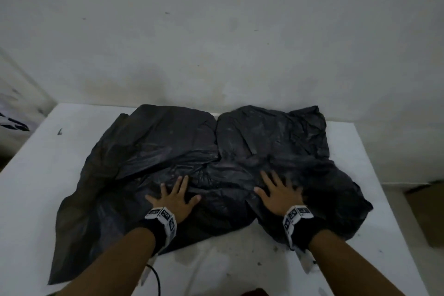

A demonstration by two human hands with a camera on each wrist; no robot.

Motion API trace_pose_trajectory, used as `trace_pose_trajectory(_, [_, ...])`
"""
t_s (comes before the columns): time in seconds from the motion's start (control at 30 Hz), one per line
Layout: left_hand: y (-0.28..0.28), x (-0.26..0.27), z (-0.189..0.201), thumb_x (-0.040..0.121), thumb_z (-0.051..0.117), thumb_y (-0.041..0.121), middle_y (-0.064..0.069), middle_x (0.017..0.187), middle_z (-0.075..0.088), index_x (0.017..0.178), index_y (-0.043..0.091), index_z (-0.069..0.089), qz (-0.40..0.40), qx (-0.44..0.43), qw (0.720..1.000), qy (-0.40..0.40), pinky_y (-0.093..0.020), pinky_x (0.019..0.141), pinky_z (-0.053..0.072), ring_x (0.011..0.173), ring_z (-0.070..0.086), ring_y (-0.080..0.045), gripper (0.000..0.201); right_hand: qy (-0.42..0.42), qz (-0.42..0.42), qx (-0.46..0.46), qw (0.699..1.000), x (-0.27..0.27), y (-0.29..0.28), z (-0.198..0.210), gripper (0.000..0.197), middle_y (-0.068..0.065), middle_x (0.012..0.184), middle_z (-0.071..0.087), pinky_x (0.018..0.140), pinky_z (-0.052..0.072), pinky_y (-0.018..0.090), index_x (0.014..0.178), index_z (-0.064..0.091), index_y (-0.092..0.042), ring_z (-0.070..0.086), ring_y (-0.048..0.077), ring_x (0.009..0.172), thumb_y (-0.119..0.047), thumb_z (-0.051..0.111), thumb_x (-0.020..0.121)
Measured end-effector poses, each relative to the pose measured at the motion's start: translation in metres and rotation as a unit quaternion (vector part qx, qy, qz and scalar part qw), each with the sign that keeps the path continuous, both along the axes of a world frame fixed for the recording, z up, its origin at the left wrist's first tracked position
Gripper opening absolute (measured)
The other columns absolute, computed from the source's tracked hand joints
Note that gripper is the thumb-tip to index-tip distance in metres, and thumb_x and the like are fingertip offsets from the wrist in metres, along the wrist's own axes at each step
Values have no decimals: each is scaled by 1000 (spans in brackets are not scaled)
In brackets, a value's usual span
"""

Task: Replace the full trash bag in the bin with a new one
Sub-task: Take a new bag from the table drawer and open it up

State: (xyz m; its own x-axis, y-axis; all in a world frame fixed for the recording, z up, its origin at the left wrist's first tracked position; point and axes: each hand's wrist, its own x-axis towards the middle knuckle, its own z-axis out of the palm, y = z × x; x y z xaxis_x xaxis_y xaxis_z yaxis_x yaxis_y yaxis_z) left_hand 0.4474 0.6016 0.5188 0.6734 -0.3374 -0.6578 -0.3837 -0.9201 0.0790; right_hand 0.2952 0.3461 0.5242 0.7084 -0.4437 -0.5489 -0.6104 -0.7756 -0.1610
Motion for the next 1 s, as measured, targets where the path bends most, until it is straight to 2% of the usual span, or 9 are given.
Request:
trace_pose_trajectory(0.1, [15, 9, 4, 86, 14, 78, 14, 161, -6, 149, 39, -16, 3, 30, 999, -16, -70, 110, 1, 148, -2, -37, 80, 86, -55, 14, 995, -22, -36, -16, 66, -14, 160, -19, 115, 10, 62, 151, -8, -45, -9, 33, 149, -63, 24, 96])
trace_pose_trajectory(0.2, [29, 20, 8, 92, 21, 68, 2, 160, 21, 152, 35, 0, 12, -55, 996, -67, -62, 113, 8, 146, 18, -29, 72, 128, -83, 16, 988, -21, -66, -14, 74, -3, 164, -3, 115, 20, 57, 154, 2, -35, 12, 38, 147, -64, 30, 91])
trace_pose_trajectory(0.33, [51, 29, 14, 96, 38, 51, -8, 149, 39, 146, 22, 31, 72, -166, 964, -196, -54, 112, 23, 135, 36, -30, 58, -29, -95, -66, 993, 7, -33, 16, 44, 13, 131, 56, 100, 43, 43, 119, 59, -16, 52, 36, 119, -48, 42, 94])
trace_pose_trajectory(0.43, [77, 30, 17, 93, 51, 42, -14, 150, 33, 143, 15, 38, 113, -173, 940, -273, -59, 111, 21, 139, 29, -34, 58, -177, -68, 1, 982, 22, 12, 31, 24, 11, 107, 66, 81, 46, 33, 103, 63, -16, 61, 32, 104, -34, 50, 95])
trace_pose_trajectory(0.53, [109, 33, 19, 89, 59, 38, -14, 159, 13, 150, 15, 22, 224, -157, 919, -282, -63, 111, 13, 146, 10, -36, 75, -185, -14, 127, 974, 31, 55, 30, 25, 3, 103, 69, 85, 49, 32, 117, 61, -23, 63, 24, 101, -30, 55, 94])
trace_pose_trajectory(0.67, [146, 41, 21, 81, 74, 27, -16, 160, -8, 153, 20, -5, 502, -245, 812, -168, -56, 112, 24, 137, 23, -50, 107, -191, -2, 206, 960, 37, 105, 24, 41, 1, 133, 56, 100, 43, 29, 135, 52, -25, 54, 20, 121, -29, 56, 95])
trace_pose_trajectory(0.77, [168, 53, 16, 73, 82, 29, -27, 153, 24, 152, 13, -10, 629, -279, 724, -43, -52, 106, 36, 130, 40, -46, 122, -174, -31, 228, 958, 45, 127, 19, 47, 1, 142, 46, 105, 42, 34, 139, 46, -26, 48, 21, 128, -32, 57, 94])
trace_pose_trajectory(0.9, [178, 49, 30, 78, 76, 36, -23, 125, 59, 127, -8, 52, 522, -292, 800, 49, -36, 91, 47, 110, 59, -38, 70, -163, -42, 221, 961, 62, 153, 26, 57, 2, 150, 33, 109, 37, 35, 144, 38, -25, 43, 25, 133, -41, 58, 93])
trace_pose_trajectory(1.0, [172, 43, 48, 80, 72, 46, -21, 121, 64, 118, -3, 63, 449, -314, 834, 67, -37, 92, 49, 106, 62, -35, 62, -195, -71, 239, 948, 76, 179, 50, 53, 4, 142, 40, 98, 45, 36, 138, 43, -25, 56, 26, 118, -48, 56, 92])
